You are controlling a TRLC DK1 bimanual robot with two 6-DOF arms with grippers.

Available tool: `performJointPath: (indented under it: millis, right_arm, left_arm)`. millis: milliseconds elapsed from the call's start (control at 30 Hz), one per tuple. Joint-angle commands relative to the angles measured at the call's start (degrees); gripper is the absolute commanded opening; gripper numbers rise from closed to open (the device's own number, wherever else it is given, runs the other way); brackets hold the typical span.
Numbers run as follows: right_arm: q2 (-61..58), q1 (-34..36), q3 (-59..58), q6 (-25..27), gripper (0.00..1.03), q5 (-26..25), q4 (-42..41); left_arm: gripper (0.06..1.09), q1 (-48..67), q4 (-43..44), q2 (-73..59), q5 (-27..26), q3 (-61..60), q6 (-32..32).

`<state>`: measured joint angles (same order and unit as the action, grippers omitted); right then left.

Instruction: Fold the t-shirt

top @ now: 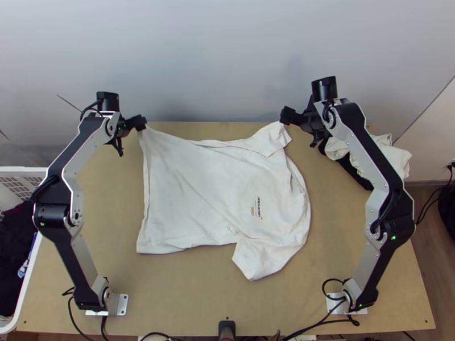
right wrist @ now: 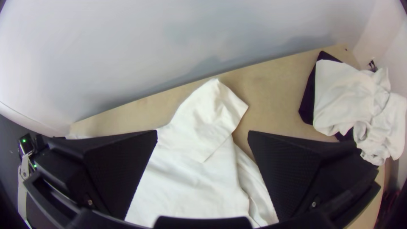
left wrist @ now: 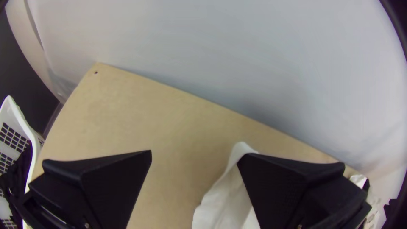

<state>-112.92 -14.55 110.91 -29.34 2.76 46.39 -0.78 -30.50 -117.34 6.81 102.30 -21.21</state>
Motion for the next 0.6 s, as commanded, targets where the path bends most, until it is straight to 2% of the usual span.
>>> performJointPath:
  millis: [0,167,300,400,567]
  right_arm:
    - [1.21,0.04,-2.19,-0.01,0.99,0.05,0.81]
    - [3.15,-0.84,-3.51,-0.01,0.99,0.05,0.81]
    - [5.17,-0.84,-4.13,0.08,0.99,0.05,1.25]
    - [7.46,-1.27,-5.80,0.87,0.99,0.05,1.68]
    - [13.08,-1.98,-8.26,0.95,0.99,0.05,2.21]
  left_arm:
    - [1.03,-1.07,-8.70,-2.54,-0.30,0.88,1.70]
    - [1.04,-1.77,-12.04,-1.93,-0.48,1.59,3.11]
    - [1.04,0.25,-11.77,3.87,2.24,-0.44,6.18]
    - [1.04,2.09,-15.73,10.38,1.89,-2.11,7.85]
    - [1.04,9.13,-18.72,26.28,1.80,-17.93,10.31]
